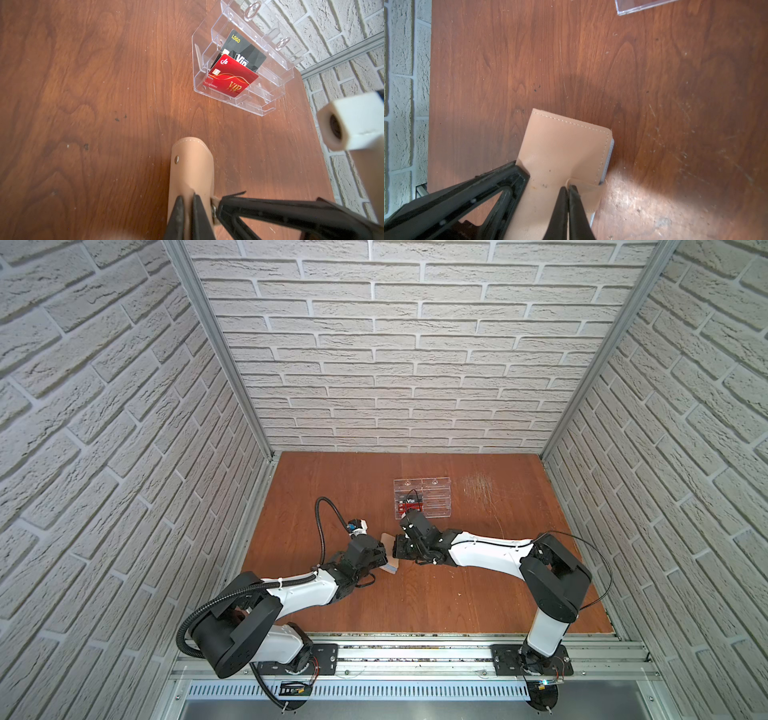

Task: Take the credit cards out of the card holder
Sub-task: Open the button on the card holder.

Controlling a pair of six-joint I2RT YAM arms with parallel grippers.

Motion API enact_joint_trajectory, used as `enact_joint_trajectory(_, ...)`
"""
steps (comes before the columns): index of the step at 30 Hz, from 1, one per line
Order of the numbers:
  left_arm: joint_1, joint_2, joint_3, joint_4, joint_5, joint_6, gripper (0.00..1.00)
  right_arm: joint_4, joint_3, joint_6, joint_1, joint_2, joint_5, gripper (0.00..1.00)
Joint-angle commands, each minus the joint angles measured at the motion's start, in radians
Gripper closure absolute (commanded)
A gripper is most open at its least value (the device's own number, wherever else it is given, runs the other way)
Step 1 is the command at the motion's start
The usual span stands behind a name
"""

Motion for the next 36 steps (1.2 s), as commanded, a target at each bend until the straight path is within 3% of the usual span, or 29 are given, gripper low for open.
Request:
enact_joint_trajectory(1, 0.009, -0.02, -0.012, 0.045, -0.038, -0.005, 1.0, -0.048, -0.054, -0.009, -0.005, -0.024, 0.04, 0.94)
enact_joint_trajectory(15, 0.013, 0.002, -0.021, 0.062, -0.049, -0.007, 1.0, 0.008, -0.155, -0.02, -0.047, -0.066, 0.022, 0.94)
enact_joint_trajectory(26, 0.011, 0.143, 0.071, 0.089, 0.01, 0.026, 1.0, -0.042, -0.15, -0.083, -0.153, -0.096, 0.011, 0.94)
enact_joint_trajectory(36, 0.006, 0.259, 0.113, 0.119, 0.082, 0.011, 1.0, -0.088, -0.133, -0.127, -0.176, -0.095, 0.018, 0.94)
